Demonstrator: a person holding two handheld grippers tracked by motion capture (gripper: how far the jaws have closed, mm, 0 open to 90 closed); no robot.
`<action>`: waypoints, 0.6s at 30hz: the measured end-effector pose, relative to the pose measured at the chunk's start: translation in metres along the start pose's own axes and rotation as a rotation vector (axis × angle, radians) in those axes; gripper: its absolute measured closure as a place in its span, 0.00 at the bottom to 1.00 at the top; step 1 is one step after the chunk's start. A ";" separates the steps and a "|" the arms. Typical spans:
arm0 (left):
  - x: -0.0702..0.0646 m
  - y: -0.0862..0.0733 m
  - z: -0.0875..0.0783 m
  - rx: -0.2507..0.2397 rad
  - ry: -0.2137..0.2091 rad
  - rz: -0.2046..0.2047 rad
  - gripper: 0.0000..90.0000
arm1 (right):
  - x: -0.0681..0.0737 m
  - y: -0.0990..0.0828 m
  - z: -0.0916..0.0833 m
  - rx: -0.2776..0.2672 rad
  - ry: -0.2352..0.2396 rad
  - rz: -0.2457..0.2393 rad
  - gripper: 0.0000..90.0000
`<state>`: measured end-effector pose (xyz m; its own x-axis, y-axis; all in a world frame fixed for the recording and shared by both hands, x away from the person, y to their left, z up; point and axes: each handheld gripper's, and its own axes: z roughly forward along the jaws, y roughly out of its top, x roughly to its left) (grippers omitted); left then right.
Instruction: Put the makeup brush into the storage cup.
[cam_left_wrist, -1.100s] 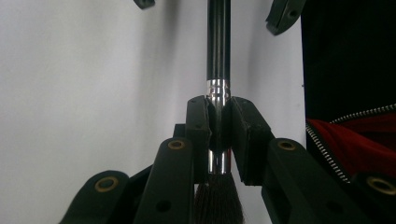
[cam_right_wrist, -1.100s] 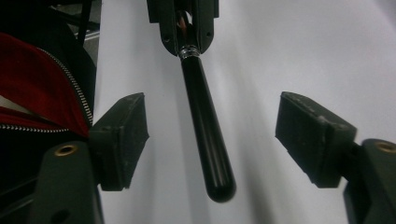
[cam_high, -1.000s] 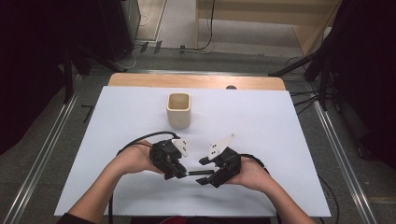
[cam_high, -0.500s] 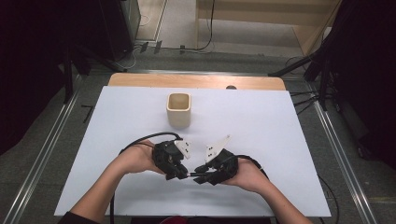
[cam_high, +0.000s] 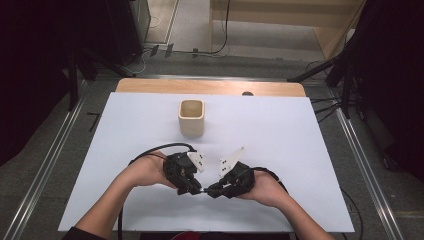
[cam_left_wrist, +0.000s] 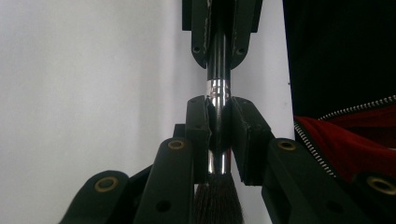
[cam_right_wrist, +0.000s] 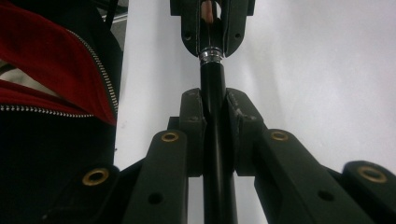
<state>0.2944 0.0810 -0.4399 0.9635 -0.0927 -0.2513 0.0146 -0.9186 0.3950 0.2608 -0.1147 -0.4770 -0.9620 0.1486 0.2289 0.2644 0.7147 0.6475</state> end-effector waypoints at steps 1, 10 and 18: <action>0.000 0.000 0.000 0.000 0.000 0.000 0.87 | 0.000 0.000 0.000 0.000 0.000 0.000 0.88; 0.005 -0.003 -0.001 -0.021 -0.018 -0.037 0.53 | 0.001 -0.001 -0.001 0.010 0.007 -0.005 0.88; 0.015 -0.014 -0.010 -0.137 -0.018 -0.134 0.36 | -0.004 -0.007 -0.006 0.019 0.000 0.059 0.88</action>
<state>0.3115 0.0963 -0.4406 0.9454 0.0192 -0.3254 0.1802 -0.8626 0.4727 0.2636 -0.1247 -0.4785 -0.9448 0.1911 0.2662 0.3195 0.7178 0.6186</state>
